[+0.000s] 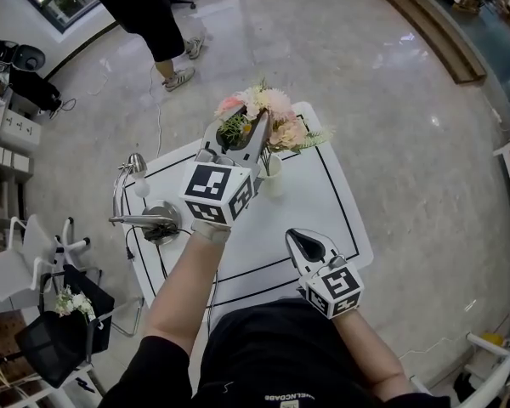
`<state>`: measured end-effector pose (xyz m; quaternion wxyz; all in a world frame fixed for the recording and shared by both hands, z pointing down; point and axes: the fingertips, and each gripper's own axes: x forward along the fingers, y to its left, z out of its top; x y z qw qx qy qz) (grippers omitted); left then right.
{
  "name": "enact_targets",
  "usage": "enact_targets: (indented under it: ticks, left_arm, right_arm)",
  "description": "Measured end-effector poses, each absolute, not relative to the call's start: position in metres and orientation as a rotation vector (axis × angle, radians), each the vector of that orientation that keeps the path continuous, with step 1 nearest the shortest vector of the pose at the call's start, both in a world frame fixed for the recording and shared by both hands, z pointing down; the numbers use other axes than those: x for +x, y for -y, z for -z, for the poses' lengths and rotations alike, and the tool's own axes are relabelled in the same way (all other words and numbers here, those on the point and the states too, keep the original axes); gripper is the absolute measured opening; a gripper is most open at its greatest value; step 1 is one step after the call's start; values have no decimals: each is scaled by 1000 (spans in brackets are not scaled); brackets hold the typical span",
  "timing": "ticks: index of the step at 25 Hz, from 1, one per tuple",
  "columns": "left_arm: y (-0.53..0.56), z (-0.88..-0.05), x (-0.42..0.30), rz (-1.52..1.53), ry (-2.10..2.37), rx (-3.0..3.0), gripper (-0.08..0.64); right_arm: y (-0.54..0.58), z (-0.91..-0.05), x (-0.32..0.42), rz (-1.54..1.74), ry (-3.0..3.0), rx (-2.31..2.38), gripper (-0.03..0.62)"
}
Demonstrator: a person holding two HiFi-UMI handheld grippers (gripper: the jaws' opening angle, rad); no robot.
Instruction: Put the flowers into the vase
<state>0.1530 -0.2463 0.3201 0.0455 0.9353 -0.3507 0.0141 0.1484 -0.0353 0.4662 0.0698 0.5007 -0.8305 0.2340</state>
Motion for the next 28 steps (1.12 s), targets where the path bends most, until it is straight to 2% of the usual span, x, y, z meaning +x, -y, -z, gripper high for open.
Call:
enact_targets:
  ticks: [16,28]
  left_arm:
    - [199,-376,136,-156,1001,2802,117]
    - [167,-383,124,-230,924,2864,179]
  right_arm:
    - [22,-472,126,-724,2491,1490,12]
    - [8,-473,100,-738,2481,1500,12]
